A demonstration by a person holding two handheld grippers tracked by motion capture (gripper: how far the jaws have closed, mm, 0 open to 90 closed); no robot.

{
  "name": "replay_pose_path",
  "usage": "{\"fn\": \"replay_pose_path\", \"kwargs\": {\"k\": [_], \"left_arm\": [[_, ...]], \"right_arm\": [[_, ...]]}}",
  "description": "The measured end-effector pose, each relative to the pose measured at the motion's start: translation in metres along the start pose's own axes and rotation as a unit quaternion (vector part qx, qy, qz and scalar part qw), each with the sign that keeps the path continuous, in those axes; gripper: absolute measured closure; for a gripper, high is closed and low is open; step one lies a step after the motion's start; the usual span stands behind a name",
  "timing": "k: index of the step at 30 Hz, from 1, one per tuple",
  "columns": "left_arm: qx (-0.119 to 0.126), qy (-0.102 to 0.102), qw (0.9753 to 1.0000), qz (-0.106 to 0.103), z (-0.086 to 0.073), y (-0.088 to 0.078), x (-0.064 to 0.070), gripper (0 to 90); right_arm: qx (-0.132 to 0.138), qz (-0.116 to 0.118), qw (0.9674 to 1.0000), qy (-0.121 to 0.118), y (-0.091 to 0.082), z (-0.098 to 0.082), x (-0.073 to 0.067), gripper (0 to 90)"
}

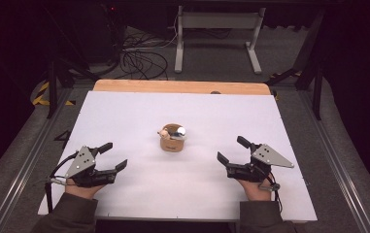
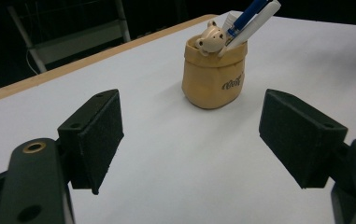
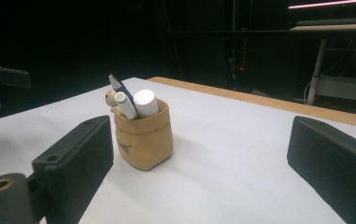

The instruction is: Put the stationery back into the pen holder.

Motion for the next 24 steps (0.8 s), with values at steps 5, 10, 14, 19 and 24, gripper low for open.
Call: {"fn": "replay_pose_path", "kwargs": {"k": [5, 10, 14, 19, 24], "left_arm": [[0.002, 0.0, 1.0, 0.001, 0.0, -0.001, -0.001, 22.4], [0.002, 0.0, 1.0, 0.003, 0.0, -0.002, -0.001, 22.4], [0.001, 0.001, 1.0, 0.003, -0.001, -0.001, -0.001, 22.4], [0.002, 0.0, 1.0, 0.004, 0.0, -0.002, -0.001, 22.4], [0.003, -0.001, 1.0, 0.009, -0.002, -0.004, -0.003, 22.2]], "right_arm": [[0.001, -0.004, 1.0, 0.002, -0.006, -0.003, 0.003, 8.1], [0.003, -0.008, 0.9999, 0.01, -0.013, -0.007, 0.009, 8.1], [0.006, -0.011, 0.9998, 0.013, -0.018, -0.008, 0.012, 8.1], [0.005, -0.013, 0.9998, 0.014, -0.022, -0.011, 0.014, 8.1], [0.001, -0.007, 0.9999, 0.016, -0.027, -0.015, 0.012, 8.1]]}}
Point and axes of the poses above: each handheld gripper's, and its own axes: y roughly forward along the jaws, z roughly out of its top, x roughly to its right, the point moved 5 cm from there along y, roughly forward along the jaws, and after that the axes turned 13 degrees about -x, right-handed, at the moved point
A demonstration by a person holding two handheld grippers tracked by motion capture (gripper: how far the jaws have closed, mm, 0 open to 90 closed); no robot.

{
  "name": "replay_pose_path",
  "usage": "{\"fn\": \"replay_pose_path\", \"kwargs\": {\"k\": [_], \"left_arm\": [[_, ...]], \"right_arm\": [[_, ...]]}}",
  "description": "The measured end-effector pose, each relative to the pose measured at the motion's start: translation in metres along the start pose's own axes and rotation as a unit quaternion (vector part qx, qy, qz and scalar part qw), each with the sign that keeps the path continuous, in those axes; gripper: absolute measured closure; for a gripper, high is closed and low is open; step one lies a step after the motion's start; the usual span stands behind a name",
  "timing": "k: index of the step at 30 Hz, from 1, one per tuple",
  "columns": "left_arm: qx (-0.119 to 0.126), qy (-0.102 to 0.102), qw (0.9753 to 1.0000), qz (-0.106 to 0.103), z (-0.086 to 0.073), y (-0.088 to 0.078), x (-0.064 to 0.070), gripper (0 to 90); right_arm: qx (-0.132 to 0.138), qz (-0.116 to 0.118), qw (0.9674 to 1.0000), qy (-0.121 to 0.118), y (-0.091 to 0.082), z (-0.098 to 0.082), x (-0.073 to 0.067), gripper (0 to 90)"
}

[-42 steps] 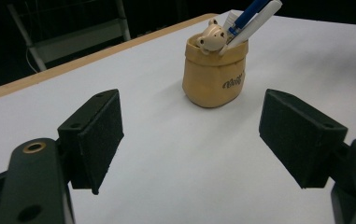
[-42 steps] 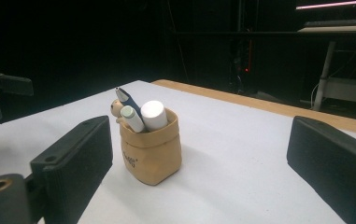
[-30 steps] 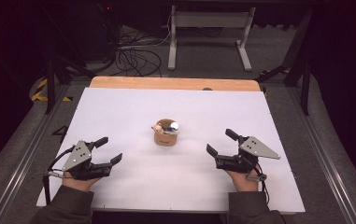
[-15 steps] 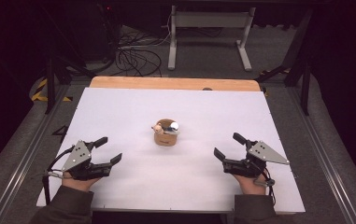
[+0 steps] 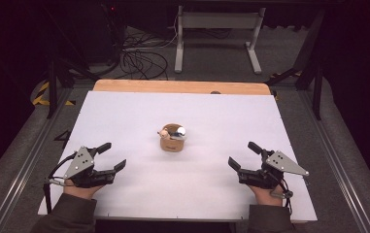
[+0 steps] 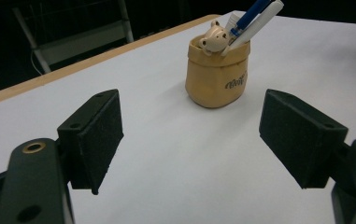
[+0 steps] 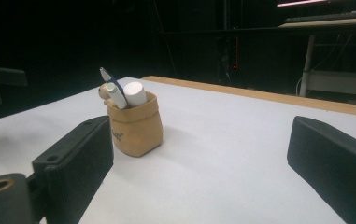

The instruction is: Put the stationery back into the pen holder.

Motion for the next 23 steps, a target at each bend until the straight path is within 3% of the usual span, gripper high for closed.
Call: {"fn": "replay_pose_path", "kwargs": {"k": [23], "left_arm": [[-0.014, 0.004, 0.9999, -0.003, -0.0052, 0.0045, -0.0006, 21.6]], "right_arm": [[-0.01, -0.004, 0.9999, -0.005, 0.0012, -0.0059, 0.0032, 8.1]]}}
Point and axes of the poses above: each handheld gripper's, and its own axes: y roughly forward along the jaws, z roughly out of its top, x roughly to its right, the point moved 5 cm from there along y, roughly forward along the jaws, and after that the axes turned 13 degrees about -x, right-handed, at the moved point
